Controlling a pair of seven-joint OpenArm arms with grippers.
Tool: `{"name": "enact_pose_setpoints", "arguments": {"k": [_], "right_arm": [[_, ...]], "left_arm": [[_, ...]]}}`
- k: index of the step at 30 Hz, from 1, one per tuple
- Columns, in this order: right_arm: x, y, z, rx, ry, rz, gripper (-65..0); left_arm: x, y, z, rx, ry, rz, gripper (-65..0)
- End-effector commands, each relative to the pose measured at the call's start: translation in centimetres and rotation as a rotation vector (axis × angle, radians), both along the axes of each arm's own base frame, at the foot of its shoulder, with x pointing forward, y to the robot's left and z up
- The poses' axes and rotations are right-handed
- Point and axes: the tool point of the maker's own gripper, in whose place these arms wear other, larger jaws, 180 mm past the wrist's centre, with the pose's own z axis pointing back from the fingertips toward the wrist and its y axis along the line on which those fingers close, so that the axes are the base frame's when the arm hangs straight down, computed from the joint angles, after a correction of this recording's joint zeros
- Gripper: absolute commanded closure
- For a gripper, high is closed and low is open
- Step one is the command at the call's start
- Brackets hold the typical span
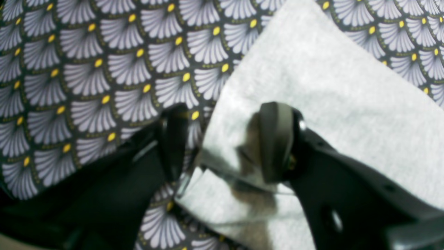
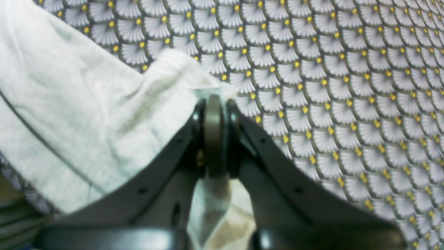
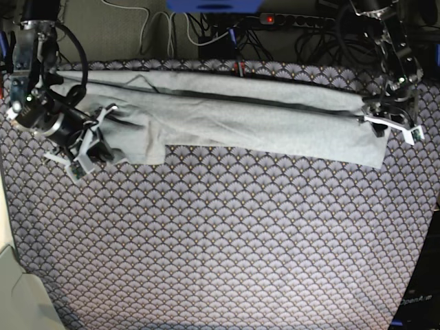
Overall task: Fold the T-shirt properly
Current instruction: 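Move the right gripper to grasp the hanging sleeve, then tuck the sleeve onto the strip and grip the strip's end with the right gripper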
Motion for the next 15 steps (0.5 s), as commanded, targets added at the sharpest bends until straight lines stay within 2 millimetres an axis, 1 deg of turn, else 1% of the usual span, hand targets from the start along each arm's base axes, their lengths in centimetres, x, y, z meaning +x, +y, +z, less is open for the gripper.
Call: {"name": "enact_pose_setpoints", "arguments": {"k": [1, 3, 4, 8, 11, 15], "right_arm": [[0.6, -0.3, 2.4, 0.011, -0.078, -0.004, 0.0], [0.0, -0.7, 2.8, 0.007, -0.087, -0.028, 0.0], [-0.4, -1.2, 2.9, 0.005, -0.086, -0.052, 0.0], [-2.3, -3.2, 1.8, 0.003, -0.047, -0.124, 0.0], [-4.0, -3.3, 0.5, 0.004, 0.002, -0.128, 0.0], [-5.4, -3.5, -0.5, 0.0, 0.043, -0.134, 0.0]], "left_arm": [[0.9, 0.7, 1.3, 0.025, -0.04, -0.005, -32.7], [0.9, 0.7, 1.3, 0.025, -0.04, -0.005, -32.7], [0.9, 0.7, 1.3, 0.027, -0.04, -0.006, -32.7], [0.8, 0.8, 1.3, 0.028, -0.039, -0.004, -32.7], [0.8, 0.8, 1.4, 0.027, -0.04, -0.004, -32.7], [0.8, 0.7, 1.4, 0.026, -0.041, -0.004, -32.7]]}}
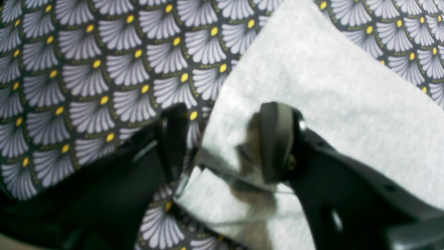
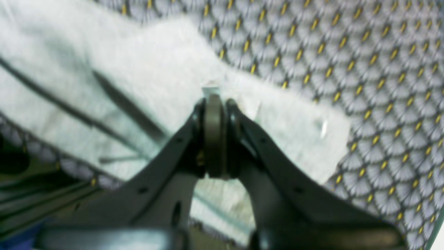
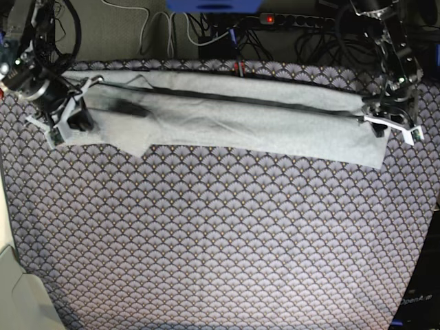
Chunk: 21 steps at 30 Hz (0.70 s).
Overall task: Fold the T-shirt properly
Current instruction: 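Tuck the sleeve onto the strip and grip the strip's end with the right gripper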
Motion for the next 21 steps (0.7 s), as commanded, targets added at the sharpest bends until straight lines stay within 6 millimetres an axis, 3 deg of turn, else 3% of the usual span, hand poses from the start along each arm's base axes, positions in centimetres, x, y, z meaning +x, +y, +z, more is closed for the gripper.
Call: {"name": "enact_pose_setpoints", "arguments": {"k": [1, 9, 21], "right_arm": [[0.4, -0.1, 1.0, 0.004, -0.04, 0.007, 0.0], [-1.9, -0.1, -0.5, 0.002, 0.028, 0.007, 0.0], [-2.4, -0.2, -0.9, -0.001, 0.048, 0.004, 0.0]], "left_arm": [[0.9, 0.7, 1.4, 0.024, -0.043, -0.003, -32.7], [0.9, 1.1, 1.6, 0.034, -0.045, -0.004, -32.7], [0.8, 1.2, 1.6, 0.035, -0.043, -0.003, -32.7]]}}
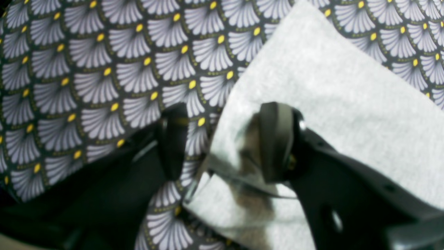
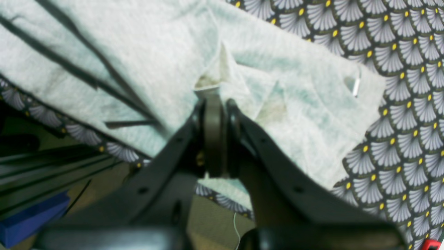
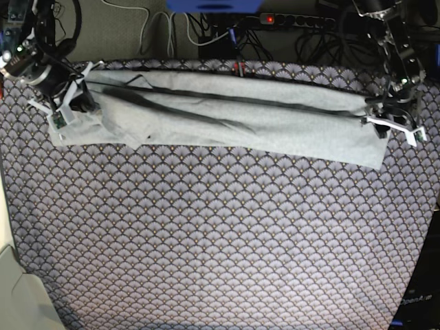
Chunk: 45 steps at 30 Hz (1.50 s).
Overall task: Fold the T-shirt properly
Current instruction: 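Tuck the sleeve onto the strip and grip the strip's end with the right gripper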
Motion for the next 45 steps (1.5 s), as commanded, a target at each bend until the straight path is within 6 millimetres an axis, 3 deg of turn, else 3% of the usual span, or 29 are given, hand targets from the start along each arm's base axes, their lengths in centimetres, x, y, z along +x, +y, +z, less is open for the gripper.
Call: {"name": "enact_pose_setpoints", "arguments": {"k": [1, 7, 16, 22, 30, 40, 45], "right_arm": [[0.5, -0.2, 0.8, -0.004, -0.029, 0.005, 0.0], [0.3, -0.5, 0.5, -0.006, -0.019, -0.003, -1.3], [0.1, -5.9, -2.0, 0.008, 0.039, -0.182, -12.6], [0.2, -5.8, -1.8, 0.009, 0.03, -0.177, -14.8], [1.4, -4.9, 0.7, -0.022, -0.042, -0.134, -14.8], [1.5, -3.3, -2.1, 0.042, 0.022, -0.125, -14.8], [1.4, -3.3, -2.3, 0.045, 0.029, -0.127, -14.8]], "left_arm": [[0.6, 0.7, 1.2, 0.025, -0.037, 0.002, -32.7], [0.6, 0.7, 1.4, 0.028, -0.042, 0.0, -32.7], [0.7, 0.7, 1.6, 0.032, -0.046, -0.001, -32.7], [0.8, 0.7, 1.7, 0.032, -0.049, -0.001, -32.7], [1.2, 1.0, 2.8, 0.051, -0.071, -0.008, -32.7], [2.1, 0.8, 3.8, 0.056, -0.102, -0.013, -32.7], [2.4, 0.7, 2.4, 0.025, -0.079, -0.001, -32.7]]}}
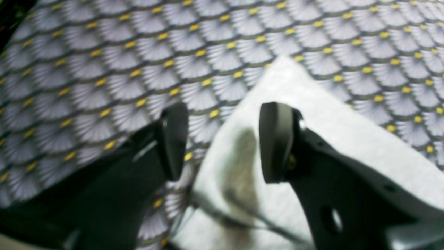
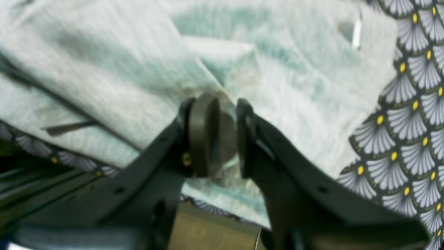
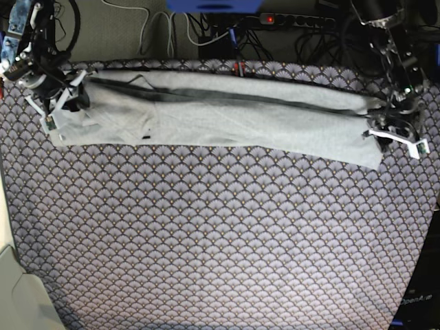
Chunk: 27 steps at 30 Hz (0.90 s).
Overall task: Fold the T-shirt properly
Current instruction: 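Tuck the sleeve onto the strip and grip the strip's end with the right gripper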
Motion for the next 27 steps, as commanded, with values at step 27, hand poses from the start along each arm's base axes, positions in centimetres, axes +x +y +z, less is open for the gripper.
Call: {"name": "enact_pose_setpoints", "arguments": {"k": [27], "right_arm": [[1.7, -0.5, 1.7, -0.012, -0.066, 0.005, -14.8]], "left_arm": [[0.4, -2.9, -2.8, -0.062, 0.047, -0.04, -32.7]]}}
